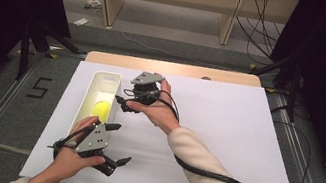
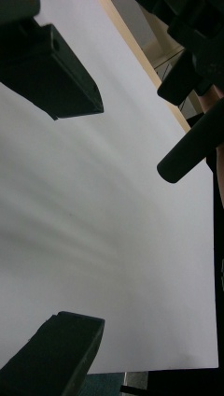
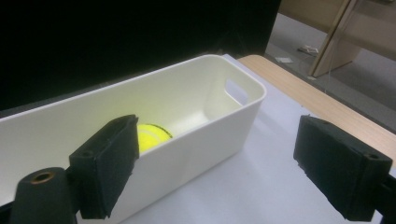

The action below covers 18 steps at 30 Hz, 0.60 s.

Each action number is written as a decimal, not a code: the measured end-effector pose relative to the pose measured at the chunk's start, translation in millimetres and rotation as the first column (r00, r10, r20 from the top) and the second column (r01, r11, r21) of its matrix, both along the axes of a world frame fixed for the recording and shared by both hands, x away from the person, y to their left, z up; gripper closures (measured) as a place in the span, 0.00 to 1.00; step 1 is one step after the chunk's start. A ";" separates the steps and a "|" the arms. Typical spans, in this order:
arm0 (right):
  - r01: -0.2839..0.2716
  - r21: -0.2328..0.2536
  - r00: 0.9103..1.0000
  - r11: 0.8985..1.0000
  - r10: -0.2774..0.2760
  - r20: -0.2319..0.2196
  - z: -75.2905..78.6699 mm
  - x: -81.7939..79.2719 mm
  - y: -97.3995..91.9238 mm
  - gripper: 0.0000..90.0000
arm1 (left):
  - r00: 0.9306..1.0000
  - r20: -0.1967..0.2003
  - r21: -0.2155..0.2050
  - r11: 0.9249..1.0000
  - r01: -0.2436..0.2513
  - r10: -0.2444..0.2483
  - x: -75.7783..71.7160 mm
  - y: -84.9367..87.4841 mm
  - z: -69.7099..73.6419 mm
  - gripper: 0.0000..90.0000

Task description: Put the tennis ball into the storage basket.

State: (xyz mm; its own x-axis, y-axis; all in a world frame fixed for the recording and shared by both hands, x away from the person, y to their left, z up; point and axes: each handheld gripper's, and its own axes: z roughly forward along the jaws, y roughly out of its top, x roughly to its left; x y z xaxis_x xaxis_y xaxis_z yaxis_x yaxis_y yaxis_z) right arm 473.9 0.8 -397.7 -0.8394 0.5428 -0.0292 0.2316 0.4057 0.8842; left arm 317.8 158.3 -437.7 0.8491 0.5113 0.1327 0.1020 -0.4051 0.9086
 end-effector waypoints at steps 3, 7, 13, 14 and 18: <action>0.006 0.001 1.000 1.000 -0.006 0.000 0.6 0.1 -3.7 0.16 | 1.000 0.000 0.000 1.000 0.000 0.000 0.0 0.0 -0.1 0.00; 0.010 0.000 1.000 1.000 -0.010 0.002 1.2 -0.4 -8.9 0.16 | 1.000 0.001 0.000 1.000 -0.002 0.002 0.1 0.4 0.1 0.00; 0.024 -0.003 1.000 1.000 -0.024 0.004 1.8 -0.5 -20.3 0.16 | 1.000 0.002 0.000 1.000 -0.001 0.001 -0.1 0.3 0.2 0.00; 0.031 -0.002 1.000 1.000 -0.031 0.005 2.2 -0.4 -22.7 0.17 | 1.000 0.001 0.000 1.000 -0.002 0.002 0.0 0.4 0.1 0.00; 0.047 0.003 0.999 0.999 -0.047 0.006 3.0 -0.3 -32.6 0.17 | 1.000 0.002 0.000 1.000 -0.003 0.003 0.1 0.3 0.2 0.00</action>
